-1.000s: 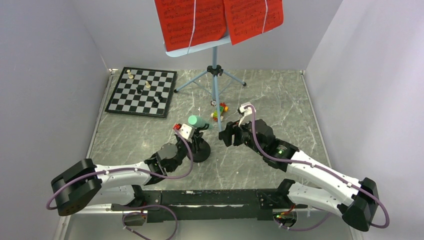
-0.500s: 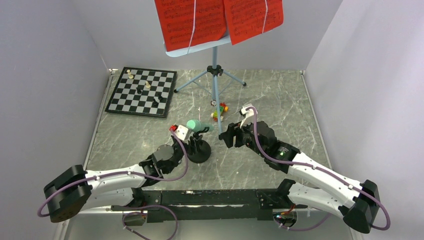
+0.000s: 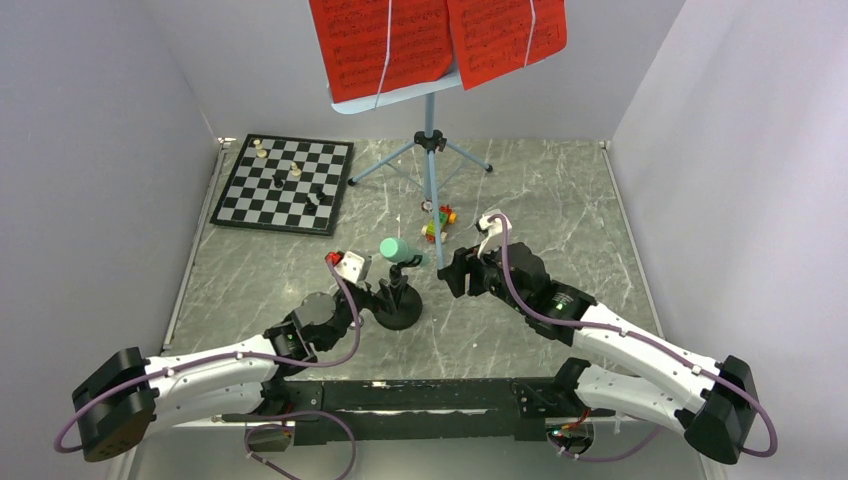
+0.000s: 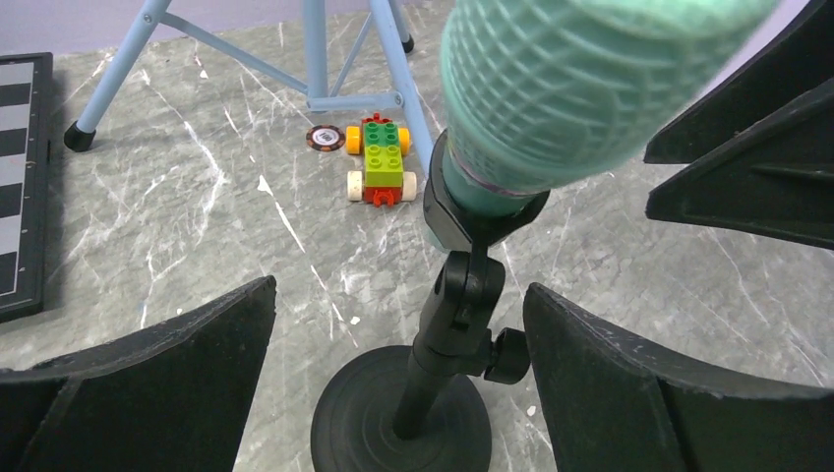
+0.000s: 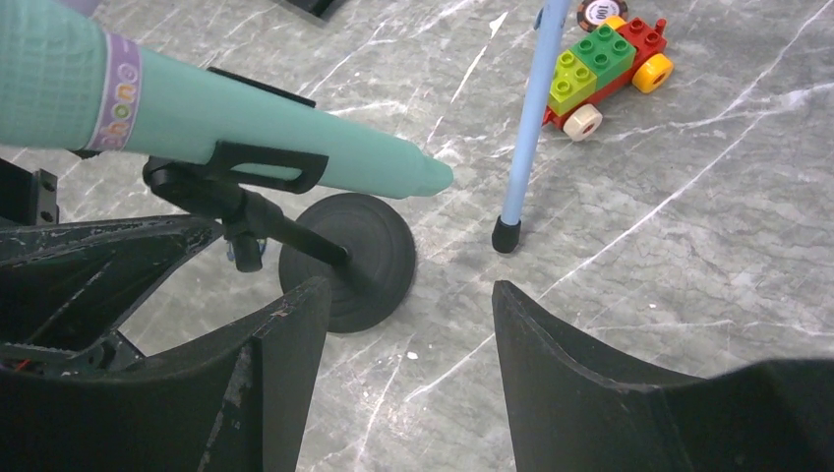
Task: Pack up the instrument practice props
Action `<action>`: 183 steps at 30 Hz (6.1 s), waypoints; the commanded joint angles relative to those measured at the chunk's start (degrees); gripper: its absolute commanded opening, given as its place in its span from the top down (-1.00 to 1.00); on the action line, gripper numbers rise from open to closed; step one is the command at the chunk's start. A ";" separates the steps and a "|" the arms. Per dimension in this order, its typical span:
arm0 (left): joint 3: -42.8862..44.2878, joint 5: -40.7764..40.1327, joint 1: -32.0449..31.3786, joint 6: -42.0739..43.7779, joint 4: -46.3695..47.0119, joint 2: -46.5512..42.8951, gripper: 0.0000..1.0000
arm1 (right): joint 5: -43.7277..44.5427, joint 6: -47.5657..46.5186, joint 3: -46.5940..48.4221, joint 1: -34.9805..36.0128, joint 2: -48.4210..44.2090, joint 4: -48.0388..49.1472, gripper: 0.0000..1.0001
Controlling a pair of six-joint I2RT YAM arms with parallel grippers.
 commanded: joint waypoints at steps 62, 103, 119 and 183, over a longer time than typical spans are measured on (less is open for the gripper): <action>-0.95 8.03 1.02 5.80 13.76 9.39 0.92 | -3.24 -27.81 0.68 6.24 16.67 42.23 -0.95; -1.60 6.45 0.86 4.01 9.05 10.42 1.00 | 15.66 -36.62 4.84 7.19 15.06 40.47 1.00; -1.92 6.95 0.84 3.74 9.87 10.67 1.00 | 25.39 -37.81 5.14 7.22 9.73 36.34 1.00; 18.66 41.94 4.52 -8.13 -5.79 -8.22 -0.99 | -53.34 18.64 20.00 -11.70 5.16 22.38 1.00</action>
